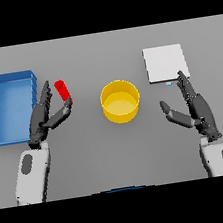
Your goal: Pick up the red beaker and tilt it to pour out 1 green nut into yellow bowl. Pick up the yellow bowl and place it on the metallic measuring scale.
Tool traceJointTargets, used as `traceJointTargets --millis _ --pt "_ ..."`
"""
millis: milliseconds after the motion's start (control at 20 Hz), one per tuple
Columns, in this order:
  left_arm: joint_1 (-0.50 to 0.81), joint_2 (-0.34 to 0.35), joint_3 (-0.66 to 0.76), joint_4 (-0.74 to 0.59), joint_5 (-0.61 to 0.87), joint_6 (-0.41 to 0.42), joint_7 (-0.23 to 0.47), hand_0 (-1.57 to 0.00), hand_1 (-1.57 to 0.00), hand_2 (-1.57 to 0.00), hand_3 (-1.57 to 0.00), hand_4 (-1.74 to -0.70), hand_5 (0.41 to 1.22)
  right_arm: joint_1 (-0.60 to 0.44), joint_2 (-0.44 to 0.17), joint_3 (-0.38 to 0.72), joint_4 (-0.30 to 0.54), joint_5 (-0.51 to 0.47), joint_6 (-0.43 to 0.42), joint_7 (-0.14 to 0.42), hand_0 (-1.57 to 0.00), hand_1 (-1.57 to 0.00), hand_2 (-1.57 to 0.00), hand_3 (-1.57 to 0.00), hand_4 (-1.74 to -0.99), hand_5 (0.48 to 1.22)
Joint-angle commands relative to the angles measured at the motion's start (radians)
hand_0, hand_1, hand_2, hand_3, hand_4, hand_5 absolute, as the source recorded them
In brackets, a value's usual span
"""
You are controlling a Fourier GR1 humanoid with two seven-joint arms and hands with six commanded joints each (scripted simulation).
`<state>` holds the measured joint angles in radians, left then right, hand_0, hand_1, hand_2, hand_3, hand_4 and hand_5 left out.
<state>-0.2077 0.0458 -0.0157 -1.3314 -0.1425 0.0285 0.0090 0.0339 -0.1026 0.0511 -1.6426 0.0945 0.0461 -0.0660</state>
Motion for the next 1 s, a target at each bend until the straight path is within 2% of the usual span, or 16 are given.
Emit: traceJointTargets --millis 0,100,200,400,600,700,800,900,950 --pt "-0.018 -0.005 0.0 0.026 -0.004 0.003 -0.016 0.0 0.0 0.0 0.0 -1.21 0.646 -0.002 -0.003 -0.005 0.008 -0.004 0.002 0.013 0.0 0.0 0.0 0.0 -1.293 0.618" --pt "-0.08 -0.003 0.022 0.093 -0.001 0.011 -0.038 0.0 0.0 0.0 0.0 -1.22 0.638 0.005 -0.008 -0.006 0.007 -0.002 0.005 -0.004 0.0 0.0 0.0 0.0 -1.297 0.625" --pt "-0.122 -0.008 0.033 0.157 -0.003 0.016 -0.073 0.0 0.0 0.0 0.0 -1.23 0.635 -0.006 -0.001 -0.005 0.005 -0.004 0.001 0.008 0.0 0.0 0.0 0.0 -1.303 0.631" --pt "-0.205 -0.001 0.046 0.27 -0.035 0.047 -0.085 0.0 0.0 0.0 0.0 -1.22 0.639 -0.013 -0.008 -0.01 0.013 0.008 -0.01 0.021 0.0 0.0 0.0 0.0 -1.303 0.637" --pt "-0.261 -0.011 0.062 0.358 -0.033 0.05 -0.134 0.0 0.0 0.0 0.0 -1.27 0.675 -0.009 -0.011 -0.014 0.01 0.004 -0.009 0.014 0.0 0.0 0.0 0.0 -1.301 0.644" --pt "-0.277 -0.027 0.072 0.4 -0.032 0.066 -0.183 0.0 0.0 0.0 0.0 -1.31 0.697 -0.027 -0.008 -0.015 0.037 0.01 -0.011 0.008 0.0 0.0 0.0 0.0 -1.3 0.647" --pt "-0.303 -0.034 0.092 0.43 -0.021 0.084 -0.19 0.0 -0.01 -0.05 -0.03 -1.35 0.726 -0.008 -0.005 -0.011 0.019 0.01 -0.011 0.002 0.0 0.0 0.0 0.0 -1.301 0.647" --pt "-0.315 -0.037 0.111 0.463 -0.007 0.084 -0.217 -0.34 -0.31 -0.32 -0.24 -1.39 0.765 -0.021 -0.004 -0.014 0.022 0.009 -0.015 0.023 0.0 0.0 0.0 0.0 -1.294 0.645" --pt "-0.33 -0.047 0.123 0.473 0.006 0.088 -0.219 -0.58 -0.56 -0.55 -0.42 -1.42 0.786 -0.013 -0.002 -0.011 0.021 0.011 -0.016 0.007 0.0 0.0 0.0 0.0 -1.292 0.645"
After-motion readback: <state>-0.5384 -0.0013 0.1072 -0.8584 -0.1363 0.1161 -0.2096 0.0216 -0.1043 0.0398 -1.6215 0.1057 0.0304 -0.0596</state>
